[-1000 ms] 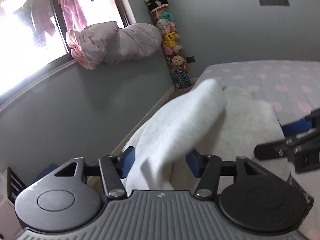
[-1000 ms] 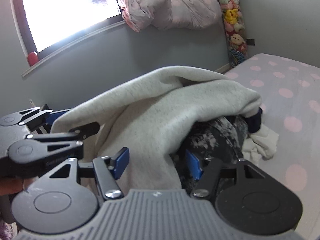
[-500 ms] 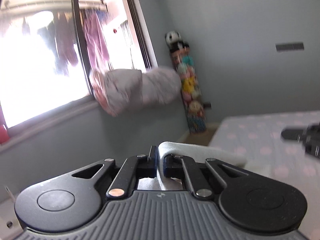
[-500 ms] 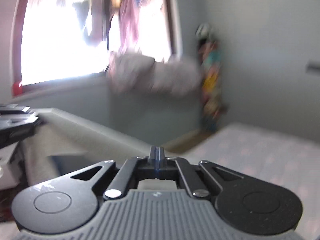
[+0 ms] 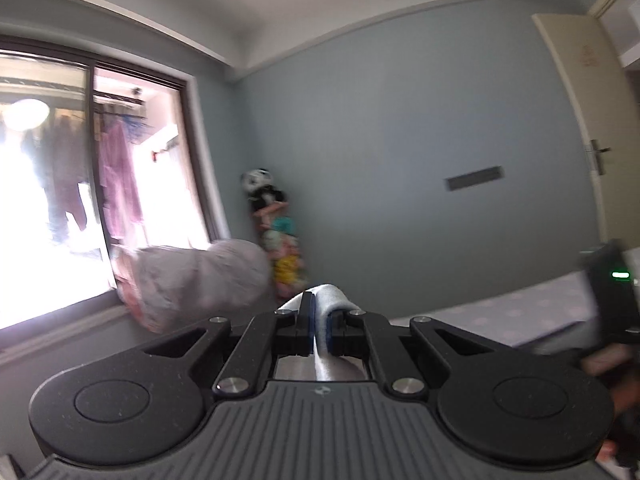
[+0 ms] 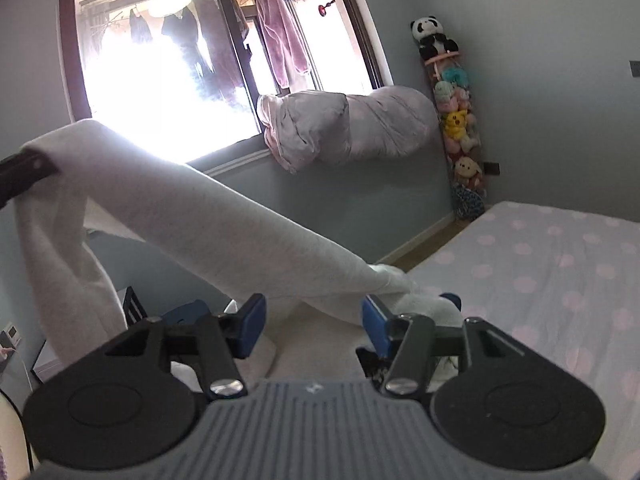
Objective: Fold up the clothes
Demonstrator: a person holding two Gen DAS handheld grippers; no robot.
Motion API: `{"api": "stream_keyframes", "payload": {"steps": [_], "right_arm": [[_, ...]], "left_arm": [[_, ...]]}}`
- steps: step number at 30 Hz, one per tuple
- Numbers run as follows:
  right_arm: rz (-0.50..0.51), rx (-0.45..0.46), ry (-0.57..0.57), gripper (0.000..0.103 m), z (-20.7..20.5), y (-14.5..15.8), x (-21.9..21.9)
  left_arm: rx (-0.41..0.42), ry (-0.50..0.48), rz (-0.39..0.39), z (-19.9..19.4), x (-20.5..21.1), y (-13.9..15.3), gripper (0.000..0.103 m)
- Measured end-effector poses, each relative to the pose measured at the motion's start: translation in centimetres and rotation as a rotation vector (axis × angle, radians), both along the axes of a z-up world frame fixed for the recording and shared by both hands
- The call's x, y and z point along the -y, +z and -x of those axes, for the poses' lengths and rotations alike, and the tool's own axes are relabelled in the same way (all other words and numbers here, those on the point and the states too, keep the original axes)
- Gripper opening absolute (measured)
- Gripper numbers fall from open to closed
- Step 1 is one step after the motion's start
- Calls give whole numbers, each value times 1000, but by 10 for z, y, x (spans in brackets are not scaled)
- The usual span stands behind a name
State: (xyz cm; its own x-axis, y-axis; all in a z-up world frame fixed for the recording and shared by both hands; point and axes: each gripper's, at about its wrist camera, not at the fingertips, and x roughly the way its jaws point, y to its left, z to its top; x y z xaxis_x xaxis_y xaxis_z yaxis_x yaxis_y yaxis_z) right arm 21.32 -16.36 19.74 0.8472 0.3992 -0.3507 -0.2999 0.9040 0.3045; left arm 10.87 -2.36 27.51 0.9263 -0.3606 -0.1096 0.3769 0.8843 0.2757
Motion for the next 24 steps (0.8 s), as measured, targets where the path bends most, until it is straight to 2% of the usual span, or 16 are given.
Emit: {"api": "stream_keyframes", "payload": {"steps": [5,9,13,17,21,23,24], "right_arm": [[-3,-48,-11,64,35,-27,9],[12,-93,-21,70,57,-52,12],[24,-141,-31,73,77,-78,15],[-12,-232,-42,74,71,-119,15],[-86,-323,-39,75,51,-153,15],[-140,-366,-30,78,37,-166,14],[-164,-386,-26,83,33,-172,12]], "left_arm": [[-90,-118,-84,57,16,-61,3],[-210,-158,-121,72,23,-118,3],[-363,-179,-156,61,24,-172,4],[-470,-190,-224,42,23,-213,4],[-542,-198,-295,19,18,-242,13],[-564,-195,-327,8,15,-255,20],[-571,-192,-346,3,14,-260,27]]}}
